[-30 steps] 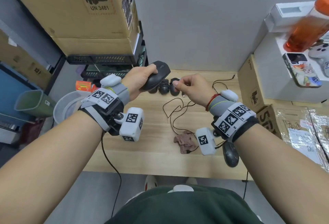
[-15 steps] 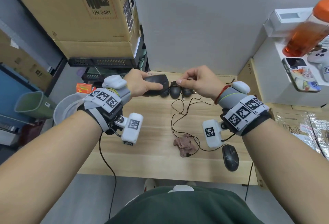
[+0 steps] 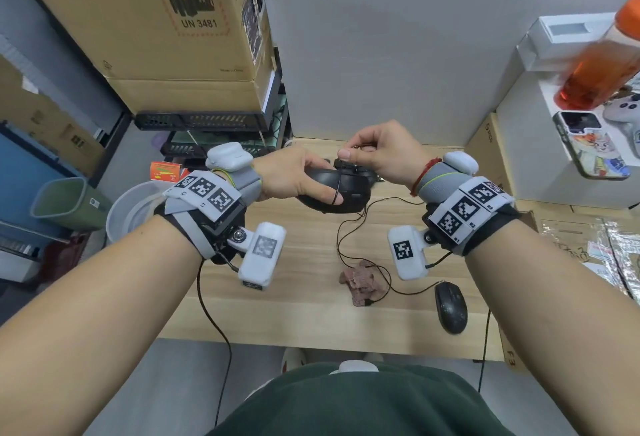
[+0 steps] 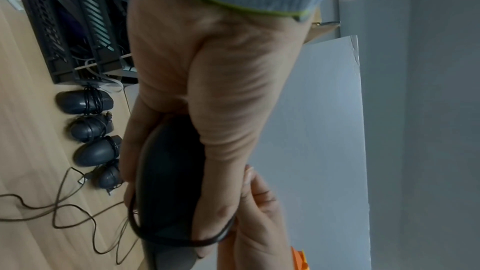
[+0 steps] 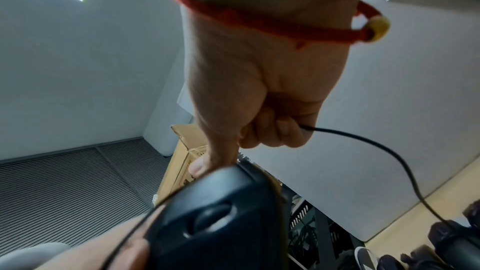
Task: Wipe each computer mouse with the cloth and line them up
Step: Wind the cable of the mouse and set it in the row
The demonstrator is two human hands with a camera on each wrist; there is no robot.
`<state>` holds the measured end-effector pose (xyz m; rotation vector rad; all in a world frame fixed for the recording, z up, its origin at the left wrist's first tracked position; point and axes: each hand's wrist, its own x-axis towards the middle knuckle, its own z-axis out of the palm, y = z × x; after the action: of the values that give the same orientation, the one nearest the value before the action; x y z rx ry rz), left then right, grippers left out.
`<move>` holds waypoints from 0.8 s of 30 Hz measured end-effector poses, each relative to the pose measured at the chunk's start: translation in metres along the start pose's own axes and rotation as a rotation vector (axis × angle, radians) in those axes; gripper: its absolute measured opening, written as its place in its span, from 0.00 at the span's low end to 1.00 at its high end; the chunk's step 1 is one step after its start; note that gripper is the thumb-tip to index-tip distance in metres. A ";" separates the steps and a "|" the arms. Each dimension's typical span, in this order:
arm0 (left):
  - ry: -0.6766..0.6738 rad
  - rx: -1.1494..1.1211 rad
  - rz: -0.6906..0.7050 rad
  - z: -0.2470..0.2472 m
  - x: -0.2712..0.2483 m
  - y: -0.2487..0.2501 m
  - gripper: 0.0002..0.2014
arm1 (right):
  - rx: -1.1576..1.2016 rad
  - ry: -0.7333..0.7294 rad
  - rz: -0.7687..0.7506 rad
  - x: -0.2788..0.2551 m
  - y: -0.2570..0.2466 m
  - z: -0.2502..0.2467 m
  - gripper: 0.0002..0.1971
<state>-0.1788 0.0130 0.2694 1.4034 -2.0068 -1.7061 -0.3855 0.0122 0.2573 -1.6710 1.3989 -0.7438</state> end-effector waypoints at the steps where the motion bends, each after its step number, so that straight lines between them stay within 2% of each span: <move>1: -0.005 0.007 0.027 0.000 -0.002 0.003 0.10 | 0.035 0.006 0.004 0.000 0.003 0.002 0.09; 3: 0.011 -0.009 0.071 -0.003 -0.005 0.006 0.11 | 0.113 0.022 0.005 0.000 0.009 0.005 0.10; 7: 0.083 -0.135 0.153 -0.007 -0.008 0.009 0.19 | 0.183 -0.019 0.083 -0.003 0.021 0.011 0.14; 9: 0.184 -0.239 0.179 -0.008 -0.007 0.008 0.18 | 0.167 -0.040 0.105 -0.008 0.022 0.018 0.20; 11: 0.307 -0.299 0.183 -0.009 -0.003 0.006 0.22 | 0.180 -0.054 0.081 -0.013 0.020 0.028 0.22; 14: 0.443 -0.310 0.138 -0.012 0.001 -0.001 0.25 | 0.102 -0.099 0.006 -0.014 0.013 0.037 0.15; 18: 0.583 -0.207 0.053 -0.015 0.005 -0.009 0.25 | -0.131 -0.165 -0.066 -0.011 0.006 0.036 0.10; 20: 0.619 -0.103 0.022 -0.017 0.008 -0.012 0.22 | -0.212 -0.187 -0.088 -0.012 -0.001 0.033 0.09; 24: 0.553 0.199 -0.020 -0.021 0.009 -0.018 0.20 | -0.167 -0.171 -0.083 -0.012 -0.019 0.020 0.08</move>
<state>-0.1605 -0.0059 0.2576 1.7227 -1.8701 -0.9829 -0.3619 0.0294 0.2652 -1.8848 1.3063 -0.5271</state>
